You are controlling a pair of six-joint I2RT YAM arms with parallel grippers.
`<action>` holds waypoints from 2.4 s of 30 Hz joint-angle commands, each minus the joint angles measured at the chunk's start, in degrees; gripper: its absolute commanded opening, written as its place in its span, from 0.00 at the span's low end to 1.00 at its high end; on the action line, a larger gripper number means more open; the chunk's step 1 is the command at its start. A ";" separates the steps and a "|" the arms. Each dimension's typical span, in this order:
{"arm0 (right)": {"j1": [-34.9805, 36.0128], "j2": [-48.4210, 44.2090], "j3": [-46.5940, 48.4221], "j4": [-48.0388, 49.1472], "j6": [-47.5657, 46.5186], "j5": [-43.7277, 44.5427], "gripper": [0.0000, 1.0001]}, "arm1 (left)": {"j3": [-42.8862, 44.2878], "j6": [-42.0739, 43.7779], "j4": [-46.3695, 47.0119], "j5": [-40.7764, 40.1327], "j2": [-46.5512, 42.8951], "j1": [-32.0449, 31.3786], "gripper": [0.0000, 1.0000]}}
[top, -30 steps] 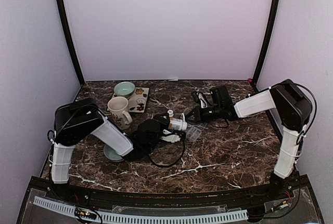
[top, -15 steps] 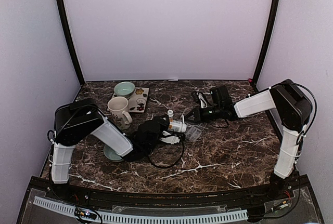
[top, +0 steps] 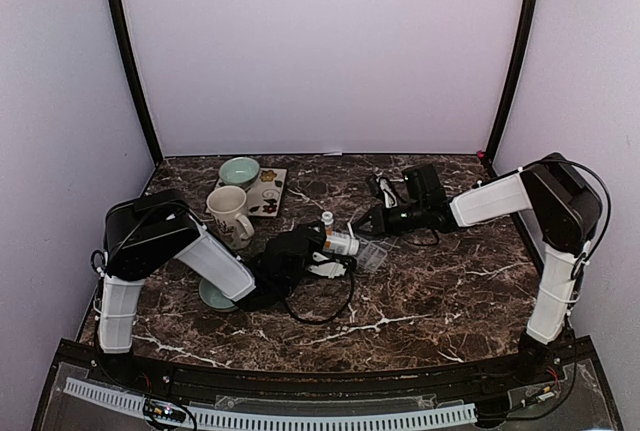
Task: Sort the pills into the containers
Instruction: Pour the pill into the compartment of the pill container.
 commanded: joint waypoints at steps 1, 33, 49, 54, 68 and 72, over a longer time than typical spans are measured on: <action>0.42 -2.32 -1.10 1.21 -1.05 0.08 0.07 | 1.40 -0.43 -0.31 -0.12 -0.30 -0.45 0.00; 0.42 -2.06 -3.36 4.58 -0.31 -1.20 0.07 | 5.40 12.24 10.50 -6.64 4.57 -0.05 0.00; 0.41 -3.65 -4.35 3.87 -0.91 -0.44 0.07 | 2.93 12.49 9.60 -5.22 2.67 -1.17 0.00; 0.42 -4.04 -4.68 4.11 -0.70 -0.27 0.07 | 2.00 11.75 9.58 -5.15 2.23 -1.92 0.00; 0.51 -4.67 -5.59 5.03 -0.27 -0.20 0.07 | 4.28 9.85 6.56 -6.29 2.64 -2.08 0.00; 0.51 -4.84 -5.70 4.85 -0.37 -0.08 0.07 | 4.82 10.13 7.42 -6.26 3.00 -1.99 0.00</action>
